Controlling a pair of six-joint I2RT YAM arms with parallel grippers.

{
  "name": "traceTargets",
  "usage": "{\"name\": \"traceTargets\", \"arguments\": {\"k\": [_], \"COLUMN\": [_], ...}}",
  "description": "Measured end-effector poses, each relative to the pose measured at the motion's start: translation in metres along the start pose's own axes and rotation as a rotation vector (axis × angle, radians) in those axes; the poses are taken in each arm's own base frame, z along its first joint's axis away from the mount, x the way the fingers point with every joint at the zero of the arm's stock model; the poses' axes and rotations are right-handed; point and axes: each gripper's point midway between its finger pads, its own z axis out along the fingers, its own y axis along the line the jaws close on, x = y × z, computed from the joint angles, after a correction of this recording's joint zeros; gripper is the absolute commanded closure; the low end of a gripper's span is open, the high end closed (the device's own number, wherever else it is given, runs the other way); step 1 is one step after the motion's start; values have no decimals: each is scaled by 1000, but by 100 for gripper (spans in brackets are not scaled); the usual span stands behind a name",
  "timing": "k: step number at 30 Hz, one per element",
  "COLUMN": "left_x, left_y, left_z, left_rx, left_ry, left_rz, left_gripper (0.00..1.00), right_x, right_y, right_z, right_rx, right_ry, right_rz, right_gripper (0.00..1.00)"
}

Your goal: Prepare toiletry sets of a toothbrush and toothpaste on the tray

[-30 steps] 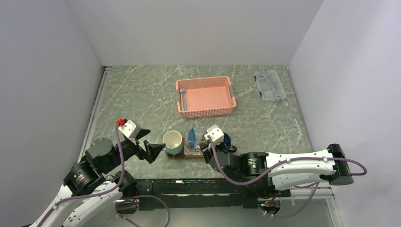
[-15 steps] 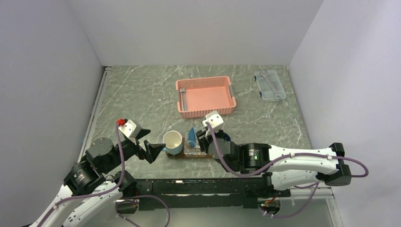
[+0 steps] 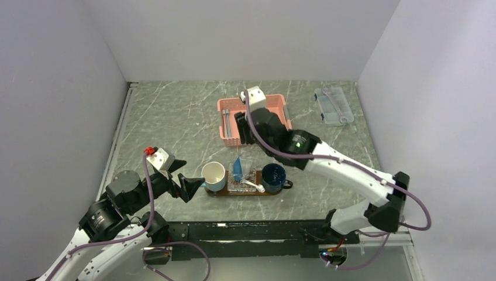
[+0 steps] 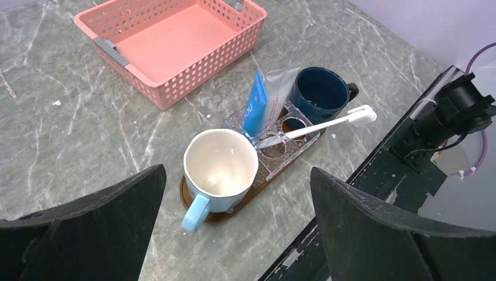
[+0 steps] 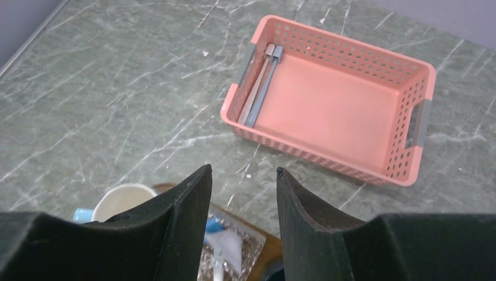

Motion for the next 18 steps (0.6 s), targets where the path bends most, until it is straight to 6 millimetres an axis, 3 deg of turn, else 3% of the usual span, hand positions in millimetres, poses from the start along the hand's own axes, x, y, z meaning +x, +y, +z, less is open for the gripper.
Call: {"name": "traceTargets", "arguments": {"k": [8, 18], "left_x": [1, 4], "left_y": [0, 3], "left_z": [1, 3], "left_rx": [2, -15], "left_ry": [4, 24], "left_rz": [-1, -1], "left_gripper": [1, 0], "right_x": [5, 46], "right_y": [-8, -28], "right_z": [73, 146], "right_rx": [-28, -61], "right_ry": [159, 352], "right_rz": [23, 53], "right_gripper": [52, 51]}}
